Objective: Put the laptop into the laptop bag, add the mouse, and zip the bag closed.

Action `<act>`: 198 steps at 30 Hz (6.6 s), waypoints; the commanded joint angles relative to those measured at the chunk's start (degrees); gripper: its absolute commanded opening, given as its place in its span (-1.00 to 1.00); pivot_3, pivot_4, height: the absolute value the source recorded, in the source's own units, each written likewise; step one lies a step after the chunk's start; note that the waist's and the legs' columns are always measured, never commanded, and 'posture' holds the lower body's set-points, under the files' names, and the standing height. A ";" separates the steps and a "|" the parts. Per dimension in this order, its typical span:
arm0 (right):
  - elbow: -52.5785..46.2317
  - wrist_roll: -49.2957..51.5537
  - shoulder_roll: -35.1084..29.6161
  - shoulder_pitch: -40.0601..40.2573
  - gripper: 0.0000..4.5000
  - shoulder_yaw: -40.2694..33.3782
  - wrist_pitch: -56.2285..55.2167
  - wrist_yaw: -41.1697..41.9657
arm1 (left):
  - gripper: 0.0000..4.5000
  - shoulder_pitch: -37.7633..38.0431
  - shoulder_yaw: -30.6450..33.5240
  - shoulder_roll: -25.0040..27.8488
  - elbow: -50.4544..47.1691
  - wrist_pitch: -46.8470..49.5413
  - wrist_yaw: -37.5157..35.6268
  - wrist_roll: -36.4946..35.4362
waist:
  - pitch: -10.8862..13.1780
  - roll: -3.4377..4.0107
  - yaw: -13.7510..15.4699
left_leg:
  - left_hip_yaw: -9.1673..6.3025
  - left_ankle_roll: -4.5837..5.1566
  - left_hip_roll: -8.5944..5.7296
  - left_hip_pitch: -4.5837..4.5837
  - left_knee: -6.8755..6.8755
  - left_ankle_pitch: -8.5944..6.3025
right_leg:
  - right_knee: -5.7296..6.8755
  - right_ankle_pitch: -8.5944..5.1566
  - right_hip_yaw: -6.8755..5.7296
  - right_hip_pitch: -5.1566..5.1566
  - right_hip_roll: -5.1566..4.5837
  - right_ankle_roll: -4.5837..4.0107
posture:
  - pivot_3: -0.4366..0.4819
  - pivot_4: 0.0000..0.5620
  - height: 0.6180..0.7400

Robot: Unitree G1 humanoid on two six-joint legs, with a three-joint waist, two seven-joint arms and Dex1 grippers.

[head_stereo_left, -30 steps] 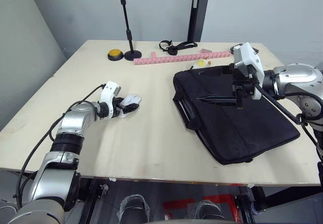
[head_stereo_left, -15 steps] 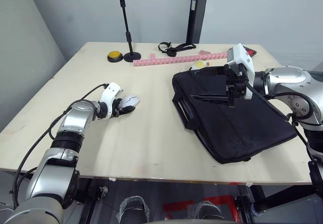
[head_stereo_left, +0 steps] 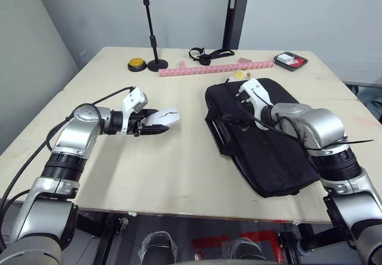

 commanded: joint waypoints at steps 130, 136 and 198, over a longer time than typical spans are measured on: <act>5.59 36.71 10.34 -15.69 -1.00 -44.90 22.45 -19.51 | 0.98 3.34 4.52 -9.65 -15.79 7.24 0.82 -7.98 | 0.15 0.29 0.39 | 0.00 -0.14 0.06 -0.09 -0.63 0.14 | -0.48 0.05 -0.22 -0.08 0.02 0.11 | -0.05 -0.47 0.99; 4.31 39.69 6.17 -12.97 -1.00 -40.50 22.45 -14.26 | 0.98 10.32 14.97 5.31 -22.62 22.31 -4.83 -22.60 | 0.18 0.33 0.39 | -0.02 -0.18 0.06 -0.16 -0.64 0.14 | -0.47 0.02 -0.26 -0.17 0.03 0.11 | -0.05 -0.47 0.99; -8.42 17.54 -32.10 44.68 0.98 -53.71 -27.68 44.54 | 1.00 -10.93 8.88 19.90 23.72 19.99 -13.90 -12.18 | -0.05 0.33 1.61 | 0.13 0.49 0.10 0.13 0.00 -0.06 | 0.06 -0.11 -0.23 0.20 -0.23 -0.06 | -0.05 -0.47 0.99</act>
